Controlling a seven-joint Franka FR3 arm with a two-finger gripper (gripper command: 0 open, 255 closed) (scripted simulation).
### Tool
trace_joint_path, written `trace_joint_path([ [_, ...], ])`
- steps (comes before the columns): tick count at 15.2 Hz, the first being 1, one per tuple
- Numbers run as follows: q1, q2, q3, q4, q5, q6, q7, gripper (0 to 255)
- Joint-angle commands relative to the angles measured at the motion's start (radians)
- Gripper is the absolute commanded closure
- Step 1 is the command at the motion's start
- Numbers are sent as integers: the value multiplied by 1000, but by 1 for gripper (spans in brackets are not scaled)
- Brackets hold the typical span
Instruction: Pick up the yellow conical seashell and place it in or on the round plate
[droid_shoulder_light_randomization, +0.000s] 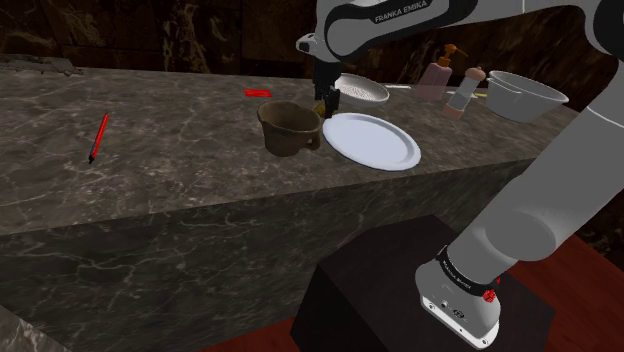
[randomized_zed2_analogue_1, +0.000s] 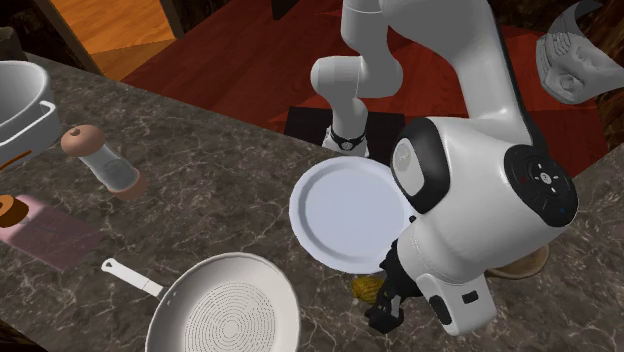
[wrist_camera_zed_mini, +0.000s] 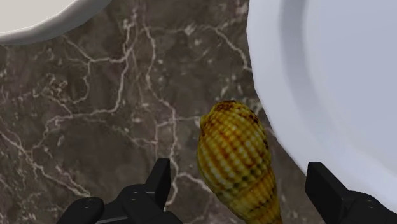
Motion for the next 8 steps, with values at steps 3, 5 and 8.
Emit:
trace_joint_path([
  [3, 0, 0, 0, 0, 0, 0, 0, 0],
  [5, 0, 0, 0, 0, 0, 0, 0, 255],
  [8, 0, -1, 0, -2, 0, 1, -1, 255],
])
